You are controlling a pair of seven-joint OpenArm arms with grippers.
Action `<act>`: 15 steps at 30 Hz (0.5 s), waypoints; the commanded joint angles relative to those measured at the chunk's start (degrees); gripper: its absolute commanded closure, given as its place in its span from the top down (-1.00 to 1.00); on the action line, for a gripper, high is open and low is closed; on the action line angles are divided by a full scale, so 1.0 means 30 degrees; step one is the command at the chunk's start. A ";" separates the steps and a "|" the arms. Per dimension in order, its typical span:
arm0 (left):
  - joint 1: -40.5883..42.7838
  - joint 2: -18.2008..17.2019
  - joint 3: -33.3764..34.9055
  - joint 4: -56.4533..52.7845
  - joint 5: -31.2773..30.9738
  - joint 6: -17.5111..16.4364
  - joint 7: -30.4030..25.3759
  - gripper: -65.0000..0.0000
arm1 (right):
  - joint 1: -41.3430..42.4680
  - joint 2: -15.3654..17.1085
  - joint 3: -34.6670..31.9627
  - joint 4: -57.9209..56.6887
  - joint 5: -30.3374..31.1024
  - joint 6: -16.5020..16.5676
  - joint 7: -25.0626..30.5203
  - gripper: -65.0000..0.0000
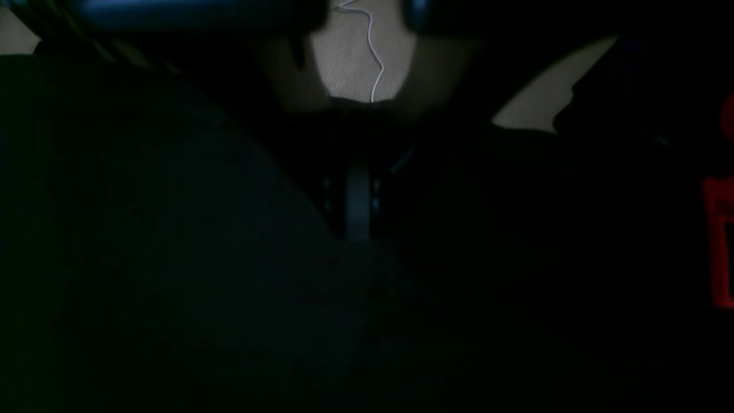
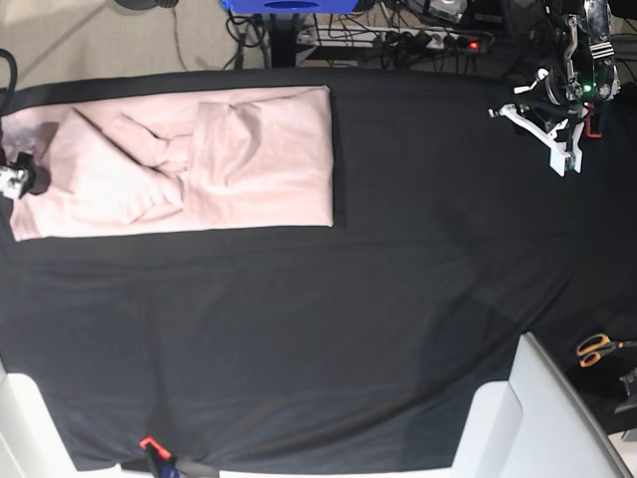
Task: Fold the T-shirt properly
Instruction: 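Move the right gripper down to the shirt's folded end and grasp it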
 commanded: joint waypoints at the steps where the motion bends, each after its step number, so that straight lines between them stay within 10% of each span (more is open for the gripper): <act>1: 0.0056 -0.0316 -0.0121 0.0215 0.0028 0.0029 -0.0156 -1.00 | -0.0357 -0.0935 -0.0495 -0.0339 0.0014 0.0616 -0.1947 0.47; 15: 0.0027 -0.0287 -0.0121 0.0186 0.0028 0.0029 -0.0156 -1.00 | -0.0299 -0.1463 -0.0524 -0.0339 0.0014 0.0616 -0.1947 0.28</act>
